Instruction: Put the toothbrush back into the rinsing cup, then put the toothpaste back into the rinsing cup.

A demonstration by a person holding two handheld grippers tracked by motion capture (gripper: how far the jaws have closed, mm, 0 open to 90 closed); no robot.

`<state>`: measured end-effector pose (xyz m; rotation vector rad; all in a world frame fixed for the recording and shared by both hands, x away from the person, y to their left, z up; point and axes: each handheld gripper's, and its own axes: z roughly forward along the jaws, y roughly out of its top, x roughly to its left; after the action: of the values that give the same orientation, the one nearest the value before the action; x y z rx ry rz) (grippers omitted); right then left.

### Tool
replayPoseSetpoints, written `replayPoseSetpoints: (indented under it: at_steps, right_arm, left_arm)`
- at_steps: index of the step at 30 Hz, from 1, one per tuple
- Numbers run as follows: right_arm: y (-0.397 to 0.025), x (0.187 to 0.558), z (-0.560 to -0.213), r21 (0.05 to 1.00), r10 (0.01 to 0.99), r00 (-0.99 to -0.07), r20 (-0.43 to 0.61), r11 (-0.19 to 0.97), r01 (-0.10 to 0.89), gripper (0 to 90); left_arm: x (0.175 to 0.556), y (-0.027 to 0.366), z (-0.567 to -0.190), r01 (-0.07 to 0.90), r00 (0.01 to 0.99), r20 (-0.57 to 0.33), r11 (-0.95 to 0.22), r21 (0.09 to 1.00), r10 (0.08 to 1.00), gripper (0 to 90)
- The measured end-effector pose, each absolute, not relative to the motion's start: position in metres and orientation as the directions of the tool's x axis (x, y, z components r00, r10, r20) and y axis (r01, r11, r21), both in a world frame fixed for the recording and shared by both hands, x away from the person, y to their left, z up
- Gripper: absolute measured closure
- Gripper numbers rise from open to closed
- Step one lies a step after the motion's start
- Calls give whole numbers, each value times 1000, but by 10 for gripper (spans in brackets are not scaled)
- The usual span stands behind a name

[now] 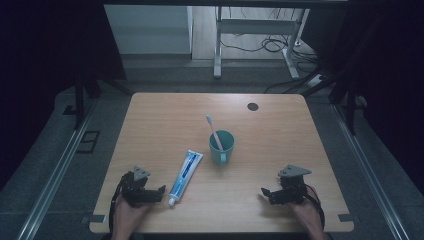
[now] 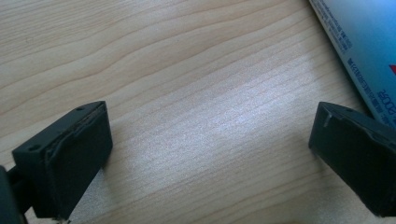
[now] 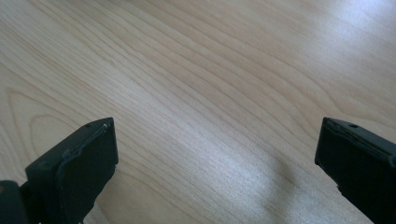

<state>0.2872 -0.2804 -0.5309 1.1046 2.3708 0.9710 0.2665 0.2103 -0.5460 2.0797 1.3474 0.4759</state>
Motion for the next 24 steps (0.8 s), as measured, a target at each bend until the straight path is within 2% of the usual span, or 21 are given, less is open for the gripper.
replayPoseSetpoints:
  at_steps: [7, 24]
  right_arm:
    - [-288, 288, -543, 706, 783, -621, -10, 446, 550, 0]
    - [-293, 288, -543, 707, 793, -609, 3, 429, 562, 20]
  left_arm:
    - [267, 210, -546, 689, 418, -27, -298, 661, 908, 0]
    - [267, 210, -543, 686, 445, -21, -326, 650, 895, 15]
